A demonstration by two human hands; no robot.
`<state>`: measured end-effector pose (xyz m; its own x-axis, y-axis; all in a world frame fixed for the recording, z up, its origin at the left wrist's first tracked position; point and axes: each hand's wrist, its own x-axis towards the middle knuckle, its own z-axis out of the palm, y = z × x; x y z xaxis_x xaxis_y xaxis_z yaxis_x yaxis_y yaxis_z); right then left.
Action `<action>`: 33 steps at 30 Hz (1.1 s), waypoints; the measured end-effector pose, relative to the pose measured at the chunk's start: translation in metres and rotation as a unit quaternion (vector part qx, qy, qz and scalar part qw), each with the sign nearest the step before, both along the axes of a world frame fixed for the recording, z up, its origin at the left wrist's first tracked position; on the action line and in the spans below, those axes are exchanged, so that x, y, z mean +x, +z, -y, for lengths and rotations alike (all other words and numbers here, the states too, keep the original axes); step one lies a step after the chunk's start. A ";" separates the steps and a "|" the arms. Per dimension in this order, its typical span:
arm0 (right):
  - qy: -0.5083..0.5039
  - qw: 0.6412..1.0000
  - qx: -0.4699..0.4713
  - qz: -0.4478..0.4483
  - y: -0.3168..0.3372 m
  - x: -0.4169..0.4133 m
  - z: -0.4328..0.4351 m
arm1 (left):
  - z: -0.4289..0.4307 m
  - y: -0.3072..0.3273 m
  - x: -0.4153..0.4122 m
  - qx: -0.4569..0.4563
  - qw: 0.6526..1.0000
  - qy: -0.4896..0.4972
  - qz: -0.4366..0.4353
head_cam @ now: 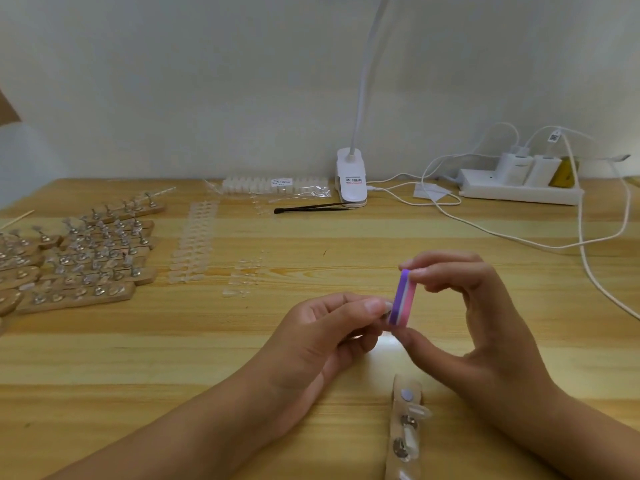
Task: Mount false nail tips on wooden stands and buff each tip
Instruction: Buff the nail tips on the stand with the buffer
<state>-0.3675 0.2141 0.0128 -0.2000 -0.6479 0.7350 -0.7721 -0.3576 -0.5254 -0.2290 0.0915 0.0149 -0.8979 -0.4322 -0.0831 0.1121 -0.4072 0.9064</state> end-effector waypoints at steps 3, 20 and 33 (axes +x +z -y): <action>0.016 0.999 0.003 -0.028 -0.003 0.002 -0.001 | -0.001 0.000 0.001 0.003 1.000 0.008 -0.002; 0.056 0.998 -0.005 0.004 -0.007 0.001 0.001 | -0.004 0.001 0.001 0.004 1.000 0.009 -0.008; 0.064 0.997 -0.012 0.036 -0.007 0.000 0.005 | -0.004 0.002 0.001 0.001 1.000 0.018 -0.008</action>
<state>-0.3673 0.2087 0.0058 -0.1691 -0.6541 0.7373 -0.6797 -0.4643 -0.5678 -0.2285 0.0952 0.0168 -0.8831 -0.4640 -0.0696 0.1418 -0.4053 0.9031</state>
